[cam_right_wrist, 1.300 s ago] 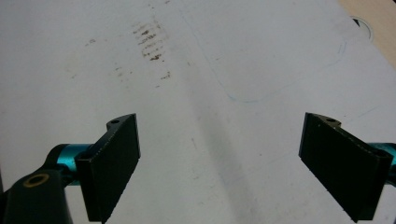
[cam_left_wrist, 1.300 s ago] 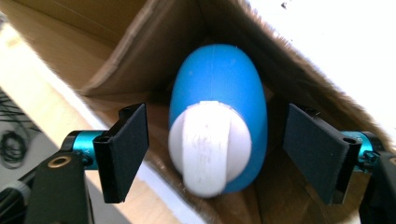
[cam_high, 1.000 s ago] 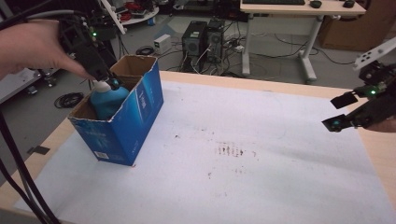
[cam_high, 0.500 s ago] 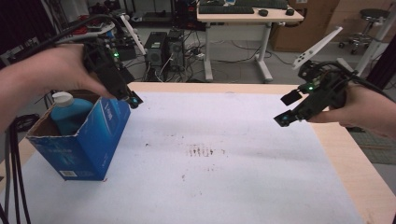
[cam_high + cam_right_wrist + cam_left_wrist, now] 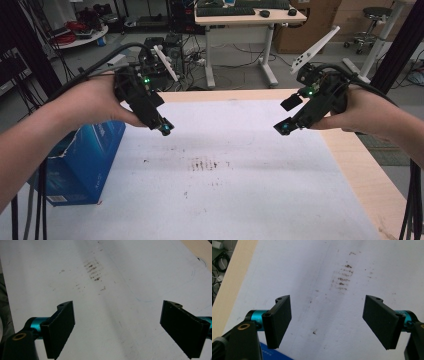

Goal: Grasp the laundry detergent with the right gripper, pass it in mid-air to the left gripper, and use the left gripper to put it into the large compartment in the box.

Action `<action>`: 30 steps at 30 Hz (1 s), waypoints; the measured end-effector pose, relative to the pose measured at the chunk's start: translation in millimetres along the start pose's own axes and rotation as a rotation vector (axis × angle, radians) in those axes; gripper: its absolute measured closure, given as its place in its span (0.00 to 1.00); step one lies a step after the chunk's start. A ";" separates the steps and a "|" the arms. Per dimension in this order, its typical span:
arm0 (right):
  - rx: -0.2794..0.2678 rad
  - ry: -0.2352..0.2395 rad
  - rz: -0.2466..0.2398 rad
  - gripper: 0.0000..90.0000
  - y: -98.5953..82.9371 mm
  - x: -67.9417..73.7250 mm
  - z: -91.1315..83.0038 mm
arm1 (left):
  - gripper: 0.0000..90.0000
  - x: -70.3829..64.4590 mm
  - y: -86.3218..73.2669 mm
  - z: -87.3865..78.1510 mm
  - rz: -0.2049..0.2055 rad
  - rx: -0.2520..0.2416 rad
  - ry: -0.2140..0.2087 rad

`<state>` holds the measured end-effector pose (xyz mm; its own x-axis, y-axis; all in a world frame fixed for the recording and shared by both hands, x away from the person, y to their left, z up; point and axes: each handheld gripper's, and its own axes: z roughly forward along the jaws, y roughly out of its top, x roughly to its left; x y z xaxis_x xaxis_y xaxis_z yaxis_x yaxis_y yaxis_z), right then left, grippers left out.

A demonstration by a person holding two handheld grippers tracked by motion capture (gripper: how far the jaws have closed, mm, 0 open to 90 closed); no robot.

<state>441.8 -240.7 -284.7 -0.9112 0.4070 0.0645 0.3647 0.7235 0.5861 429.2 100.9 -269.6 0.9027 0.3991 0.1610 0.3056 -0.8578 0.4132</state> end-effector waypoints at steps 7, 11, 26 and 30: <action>-0.002 0.006 -0.006 0.13 -0.2 -0.3 0.3 | 0.26 -4.4 2.5 5.4 0.010 0.005 0.001; -0.003 0.009 -0.002 0.13 -0.6 -2.3 0.9 | 0.26 -4.6 2.2 8.2 0.006 0.018 0.003; -0.001 0.015 -0.009 0.13 0.3 -4.7 4.1 | 0.26 -4.2 4.7 13.4 0.004 0.028 0.000; 0.006 0.017 -0.009 0.13 -0.3 -5.1 4.3 | 0.26 -5.8 6.0 15.7 0.015 0.031 -0.003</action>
<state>447.2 -240.6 -288.6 -0.9175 0.3912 0.0726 0.3575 0.7304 0.5820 430.6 88.4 -282.1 0.9081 0.3852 0.1642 0.3013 -0.8734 0.3825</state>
